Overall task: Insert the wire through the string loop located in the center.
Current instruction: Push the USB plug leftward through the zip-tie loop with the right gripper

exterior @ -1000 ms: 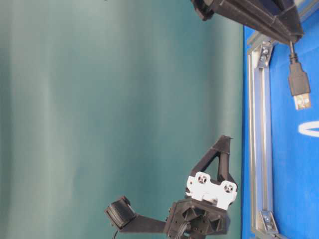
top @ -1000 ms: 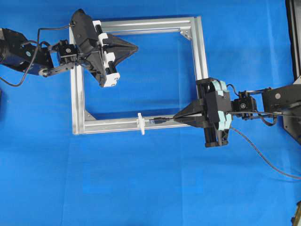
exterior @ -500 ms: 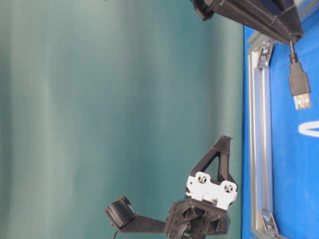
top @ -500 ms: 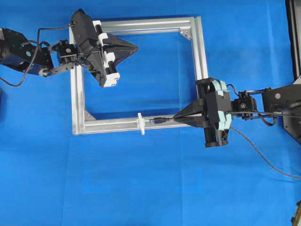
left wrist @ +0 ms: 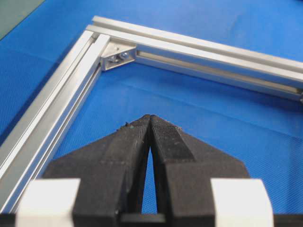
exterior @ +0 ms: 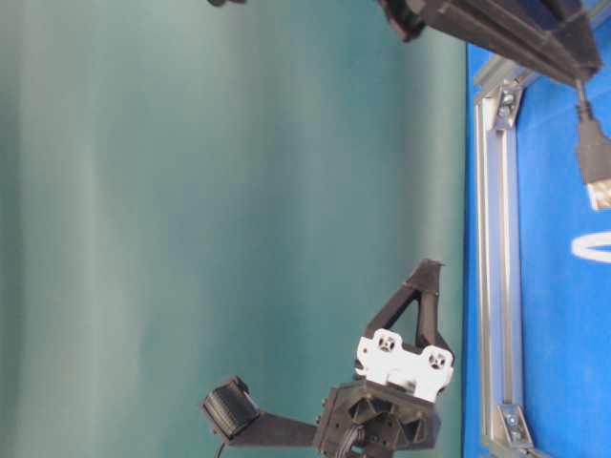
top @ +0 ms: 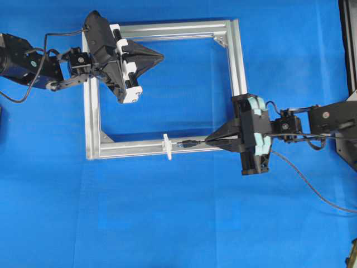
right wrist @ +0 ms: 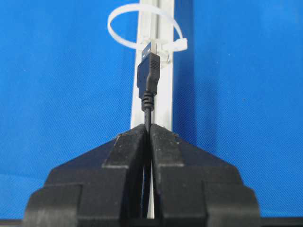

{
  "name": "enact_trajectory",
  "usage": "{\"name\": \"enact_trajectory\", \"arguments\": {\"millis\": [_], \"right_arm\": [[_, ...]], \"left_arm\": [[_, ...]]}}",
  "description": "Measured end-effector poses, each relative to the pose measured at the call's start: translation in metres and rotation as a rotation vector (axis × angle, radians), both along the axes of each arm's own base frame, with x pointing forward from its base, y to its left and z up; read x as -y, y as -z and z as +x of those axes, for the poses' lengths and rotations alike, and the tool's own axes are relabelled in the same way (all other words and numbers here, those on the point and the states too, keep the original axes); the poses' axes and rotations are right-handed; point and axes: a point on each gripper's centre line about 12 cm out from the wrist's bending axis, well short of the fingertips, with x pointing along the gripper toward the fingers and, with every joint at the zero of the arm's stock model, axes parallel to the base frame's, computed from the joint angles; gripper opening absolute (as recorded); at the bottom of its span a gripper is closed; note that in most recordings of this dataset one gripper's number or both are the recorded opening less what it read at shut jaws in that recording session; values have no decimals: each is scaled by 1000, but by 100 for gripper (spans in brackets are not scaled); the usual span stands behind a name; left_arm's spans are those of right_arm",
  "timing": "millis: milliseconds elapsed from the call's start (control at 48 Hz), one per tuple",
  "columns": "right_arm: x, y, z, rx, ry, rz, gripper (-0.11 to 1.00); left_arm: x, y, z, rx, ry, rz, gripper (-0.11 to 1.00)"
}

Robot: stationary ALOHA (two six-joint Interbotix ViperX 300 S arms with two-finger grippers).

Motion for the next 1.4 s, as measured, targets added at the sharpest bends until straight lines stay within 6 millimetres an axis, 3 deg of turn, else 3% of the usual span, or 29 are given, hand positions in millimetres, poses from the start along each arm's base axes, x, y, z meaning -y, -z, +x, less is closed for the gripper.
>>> {"name": "enact_trajectory", "arguments": {"millis": [687,1395], "right_arm": [[-4,6,62,38,2,3,-2],[-5,7,69,40,2,3,-2]], "left_arm": [[0,-1,1,4,1,1,0],[0,0,0,3,0,1,0]]}}
